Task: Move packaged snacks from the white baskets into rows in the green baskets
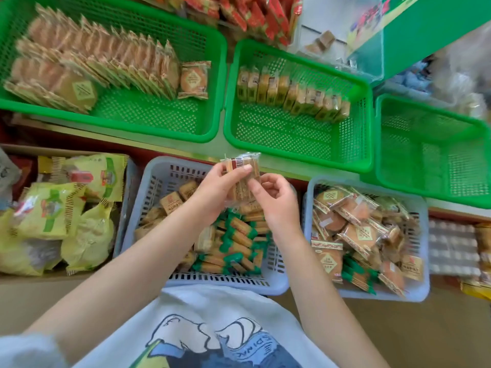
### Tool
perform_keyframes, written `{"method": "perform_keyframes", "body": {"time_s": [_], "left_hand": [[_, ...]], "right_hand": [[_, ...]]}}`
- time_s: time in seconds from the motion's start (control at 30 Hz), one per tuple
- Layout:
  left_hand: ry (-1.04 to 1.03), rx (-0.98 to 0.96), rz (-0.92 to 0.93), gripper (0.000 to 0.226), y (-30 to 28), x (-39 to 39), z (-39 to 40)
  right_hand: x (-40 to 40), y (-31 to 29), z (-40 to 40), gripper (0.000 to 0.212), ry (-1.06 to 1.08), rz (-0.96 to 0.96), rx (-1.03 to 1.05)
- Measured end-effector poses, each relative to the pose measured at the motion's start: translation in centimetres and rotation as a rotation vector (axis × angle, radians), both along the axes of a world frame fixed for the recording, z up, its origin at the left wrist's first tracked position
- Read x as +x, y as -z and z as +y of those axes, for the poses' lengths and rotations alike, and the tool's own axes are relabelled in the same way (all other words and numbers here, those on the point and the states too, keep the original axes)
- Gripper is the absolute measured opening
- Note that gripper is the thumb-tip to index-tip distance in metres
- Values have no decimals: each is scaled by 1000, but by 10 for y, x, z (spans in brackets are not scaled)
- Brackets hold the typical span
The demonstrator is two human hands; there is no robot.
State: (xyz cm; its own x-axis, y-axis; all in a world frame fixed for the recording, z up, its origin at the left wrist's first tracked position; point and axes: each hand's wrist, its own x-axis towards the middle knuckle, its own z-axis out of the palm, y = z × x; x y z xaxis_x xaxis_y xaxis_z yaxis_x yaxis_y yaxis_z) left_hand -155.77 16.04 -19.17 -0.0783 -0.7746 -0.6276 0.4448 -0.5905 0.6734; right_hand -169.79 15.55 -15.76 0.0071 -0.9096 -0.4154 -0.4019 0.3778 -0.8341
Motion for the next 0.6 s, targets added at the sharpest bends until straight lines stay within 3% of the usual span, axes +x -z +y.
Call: {"method": "perform_keyframes", "body": {"time_s": [0.1,0.2,0.27,0.33,0.47,0.53,0.6], "left_hand": [[-89,-93,172,29,-18,-14,-27],[-122,-69,97,60,-27,-27,-55],[-19,-57,-128,78,-26,-32,-73],[79,-148,-401,69,-21,-26,-85],[154,-385,-1133,46,11,19,-106],[317,-304,-1304,59,33,41,-117],[450,-239,-1320,69,48,50,-126]], "right_hand": [[-2,-12,-20,42,72,-129,75],[0,-17,-38,50,155,-462,256],[-2,-14,-53,46,192,-538,275],[-6,-9,-71,47,219,-487,233],[-10,7,-125,33,286,-174,139],[-7,22,-156,38,258,-22,131],[4,40,-184,47,198,95,184]]}}
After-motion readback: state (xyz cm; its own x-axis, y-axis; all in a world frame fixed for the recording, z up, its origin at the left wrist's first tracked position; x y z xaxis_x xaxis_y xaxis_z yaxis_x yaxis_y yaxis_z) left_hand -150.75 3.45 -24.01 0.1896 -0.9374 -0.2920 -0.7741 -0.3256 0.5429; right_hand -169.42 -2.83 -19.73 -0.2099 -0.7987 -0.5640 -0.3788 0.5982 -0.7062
